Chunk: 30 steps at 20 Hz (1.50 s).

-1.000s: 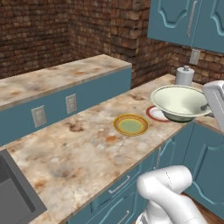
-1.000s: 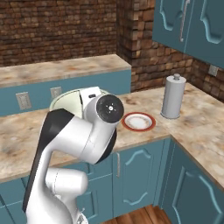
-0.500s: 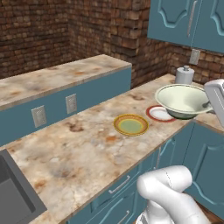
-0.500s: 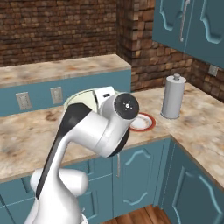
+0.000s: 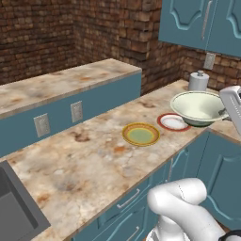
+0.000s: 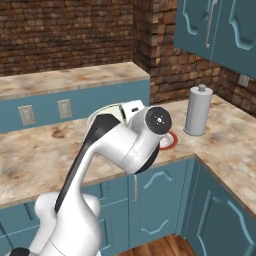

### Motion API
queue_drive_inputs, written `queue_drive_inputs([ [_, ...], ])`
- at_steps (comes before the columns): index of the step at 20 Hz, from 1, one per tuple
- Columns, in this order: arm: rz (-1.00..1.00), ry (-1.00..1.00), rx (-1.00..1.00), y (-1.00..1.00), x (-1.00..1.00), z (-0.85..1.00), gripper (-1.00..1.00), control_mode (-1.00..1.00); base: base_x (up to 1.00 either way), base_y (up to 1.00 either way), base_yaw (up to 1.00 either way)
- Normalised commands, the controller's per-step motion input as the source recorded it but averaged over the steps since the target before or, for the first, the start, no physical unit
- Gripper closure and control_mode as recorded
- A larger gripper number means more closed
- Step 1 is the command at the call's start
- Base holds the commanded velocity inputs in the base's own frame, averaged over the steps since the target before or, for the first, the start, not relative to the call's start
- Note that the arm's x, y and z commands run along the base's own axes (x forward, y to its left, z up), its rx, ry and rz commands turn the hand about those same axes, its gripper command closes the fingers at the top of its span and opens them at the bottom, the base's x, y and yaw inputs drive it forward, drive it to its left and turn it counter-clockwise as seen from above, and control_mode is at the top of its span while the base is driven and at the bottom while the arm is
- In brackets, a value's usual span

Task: Move the bowls from the cabinet to the plates on the dining table.

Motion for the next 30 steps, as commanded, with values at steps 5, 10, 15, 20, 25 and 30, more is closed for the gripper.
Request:
queue_drive_inputs([
  [5,-0.06,-0.06,-0.01,-0.2,0.24,-0.37,1.0,-1.0,0.0,0.0,0.0],
  [10,-0.07,-0.06,-0.01,-0.09,0.28,-0.28,1.0,-1.0,0.0,0.0,0.0],
  [15,-0.03,-0.05,-0.01,-0.03,0.37,-0.17,1.0,-1.0,0.0,0.0,0.0],
  [20,-0.01,-0.02,0.0,-0.08,0.31,-0.2,1.0,-1.0,0.0,0.0,0.0],
  [25,0.0,0.0,0.0,-0.14,0.27,-0.17,1.0,-1.0,0.0,0.0,0.0],
  [30,0.0,0.0,0.0,-0.13,0.26,-0.12,1.0,-1.0,0.0,0.0,0.0],
])
